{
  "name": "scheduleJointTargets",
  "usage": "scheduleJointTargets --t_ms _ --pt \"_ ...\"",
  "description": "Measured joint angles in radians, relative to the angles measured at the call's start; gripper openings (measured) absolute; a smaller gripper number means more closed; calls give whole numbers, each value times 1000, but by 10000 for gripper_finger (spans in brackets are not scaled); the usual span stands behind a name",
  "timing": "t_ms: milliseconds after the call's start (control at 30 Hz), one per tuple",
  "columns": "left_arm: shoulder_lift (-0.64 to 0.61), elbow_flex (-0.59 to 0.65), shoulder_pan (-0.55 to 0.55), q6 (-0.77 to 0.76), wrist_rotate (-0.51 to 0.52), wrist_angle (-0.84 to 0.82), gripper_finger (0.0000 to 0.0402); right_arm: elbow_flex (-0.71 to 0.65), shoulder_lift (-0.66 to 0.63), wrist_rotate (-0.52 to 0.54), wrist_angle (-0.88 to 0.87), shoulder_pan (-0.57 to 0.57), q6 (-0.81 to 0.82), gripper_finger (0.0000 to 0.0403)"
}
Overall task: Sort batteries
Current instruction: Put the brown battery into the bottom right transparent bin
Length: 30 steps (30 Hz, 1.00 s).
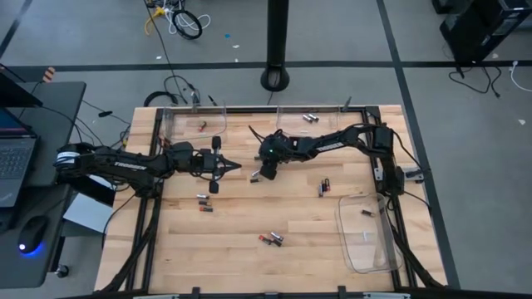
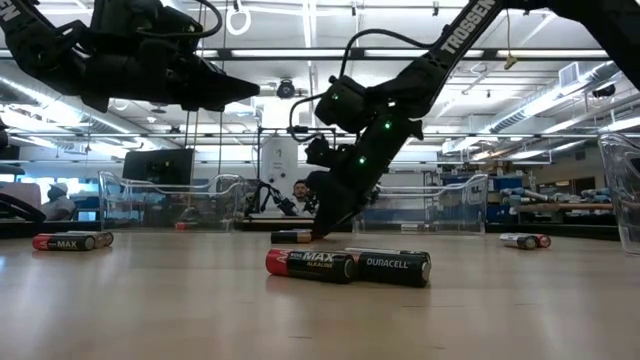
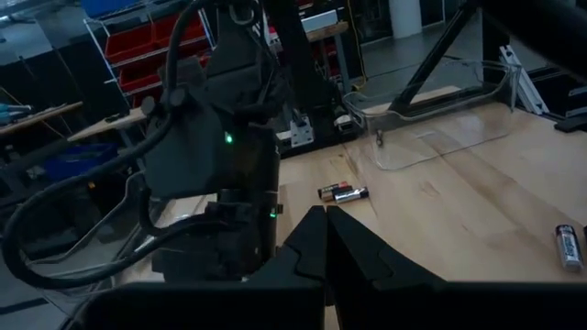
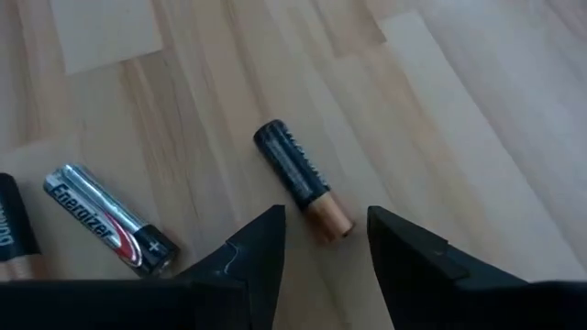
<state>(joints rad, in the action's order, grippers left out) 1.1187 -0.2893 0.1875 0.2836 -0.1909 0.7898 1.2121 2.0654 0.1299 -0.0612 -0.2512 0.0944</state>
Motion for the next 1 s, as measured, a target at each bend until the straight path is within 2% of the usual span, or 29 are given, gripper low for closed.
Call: scheduleJointTargets --t_ms 333,500,667,800,1000 --pt "0 0 0 0 0 -2 10 0 5 -2 32 0 -89 161" --pt "0 0 0 0 0 -2 10 0 5 -86 33 -6 -133 158" --pt "0 0 0 0 0 -3 10 0 5 -113 30 -7 -143 147" --pt "0 0 0 0 0 -3 10 0 4 -124 18 -6 -143 126" --pt "0 0 0 0 0 -4 10 0 2 -141 4 -5 -153 72"
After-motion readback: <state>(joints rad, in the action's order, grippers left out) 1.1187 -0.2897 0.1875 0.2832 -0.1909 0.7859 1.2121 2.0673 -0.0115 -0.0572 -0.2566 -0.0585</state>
